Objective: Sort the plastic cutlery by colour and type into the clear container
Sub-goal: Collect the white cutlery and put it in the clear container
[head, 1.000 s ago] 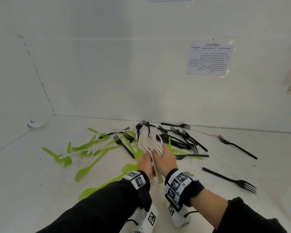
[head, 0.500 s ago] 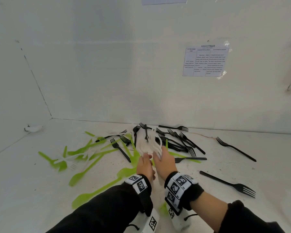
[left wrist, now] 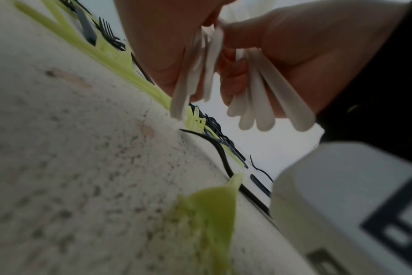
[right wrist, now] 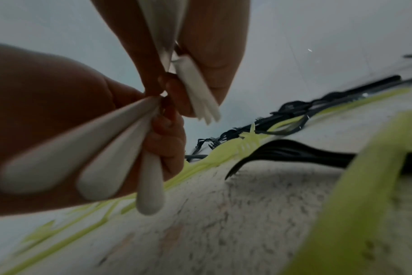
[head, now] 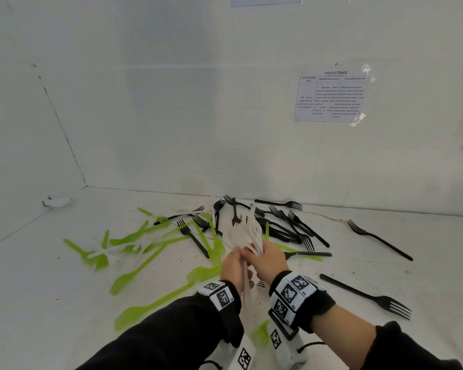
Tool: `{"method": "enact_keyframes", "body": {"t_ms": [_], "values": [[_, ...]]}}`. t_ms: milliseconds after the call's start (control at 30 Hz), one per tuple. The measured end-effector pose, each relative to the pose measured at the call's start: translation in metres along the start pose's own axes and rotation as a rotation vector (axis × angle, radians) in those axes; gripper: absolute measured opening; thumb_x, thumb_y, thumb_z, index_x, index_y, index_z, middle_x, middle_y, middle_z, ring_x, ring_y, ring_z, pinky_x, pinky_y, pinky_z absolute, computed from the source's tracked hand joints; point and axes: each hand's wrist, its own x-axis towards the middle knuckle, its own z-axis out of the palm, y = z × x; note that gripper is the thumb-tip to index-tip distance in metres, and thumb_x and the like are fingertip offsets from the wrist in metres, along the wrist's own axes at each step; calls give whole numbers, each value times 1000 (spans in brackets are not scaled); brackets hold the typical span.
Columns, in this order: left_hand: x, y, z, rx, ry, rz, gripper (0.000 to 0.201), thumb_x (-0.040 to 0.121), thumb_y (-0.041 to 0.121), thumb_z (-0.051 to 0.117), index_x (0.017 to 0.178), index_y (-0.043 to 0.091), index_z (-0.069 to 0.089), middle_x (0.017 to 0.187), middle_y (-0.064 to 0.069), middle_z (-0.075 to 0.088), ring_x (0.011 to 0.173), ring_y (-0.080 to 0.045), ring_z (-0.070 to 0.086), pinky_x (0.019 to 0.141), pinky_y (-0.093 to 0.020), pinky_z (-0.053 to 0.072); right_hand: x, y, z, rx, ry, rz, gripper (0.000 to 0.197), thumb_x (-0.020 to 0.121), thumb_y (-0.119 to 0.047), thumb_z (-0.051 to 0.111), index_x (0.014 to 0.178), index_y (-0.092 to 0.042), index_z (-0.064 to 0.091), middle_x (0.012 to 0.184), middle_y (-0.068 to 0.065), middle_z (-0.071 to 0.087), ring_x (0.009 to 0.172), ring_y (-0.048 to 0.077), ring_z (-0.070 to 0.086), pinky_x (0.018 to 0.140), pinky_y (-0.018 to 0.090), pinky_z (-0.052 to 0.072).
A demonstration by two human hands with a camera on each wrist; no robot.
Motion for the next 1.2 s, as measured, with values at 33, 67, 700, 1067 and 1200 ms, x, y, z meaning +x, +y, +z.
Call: {"method": "enact_keyframes", "body": {"t_ms": [33, 67, 700, 1067, 1200], "values": [[2, -1, -1, -12, -3, -37, 39, 100, 34, 28, 91, 12, 59, 70, -5, 48, 55, -14, 41, 49, -23, 34, 0, 0, -1, -7, -6, -1, 15, 82, -28, 67, 75, -18, 59, 78, 1, 63, 75, 16, 59, 71, 28, 47], [1, 0, 0, -20, 7, -50, 38, 99, 32, 29, 91, 11, 59, 70, -6, 48, 56, -15, 43, 50, -24, 36, 0, -1, -1, -10, -15, -3, 15, 82, -26, 68, 73, -20, 58, 75, -1, 62, 72, 15, 58, 70, 27, 46], [-4, 3, -2, 45, 50, 123, 30, 99, 20, 27, 93, 14, 56, 73, -4, 39, 54, -13, 34, 47, -24, 30, -6, -6, -1, 147, -91, 45, 17, 88, -18, 57, 95, -6, 65, 87, 9, 66, 79, 22, 61, 78, 37, 50], [0, -2, -2, 26, -27, 60, 39, 96, 38, 37, 109, 11, 63, 89, -11, 62, 67, -17, 51, 55, -26, 40, -16, -4, -4, 71, -108, -47, 5, 91, -14, 56, 90, -18, 60, 80, -1, 62, 71, 12, 59, 66, 21, 49], [-2, -4, 2, -10, -37, 39, 38, 98, 38, 36, 111, 11, 59, 81, -8, 55, 62, -14, 47, 53, -25, 36, -11, 0, -4, -14, -46, -38, 11, 87, -19, 62, 83, -11, 56, 80, 7, 60, 77, 21, 58, 77, 35, 50]]}}
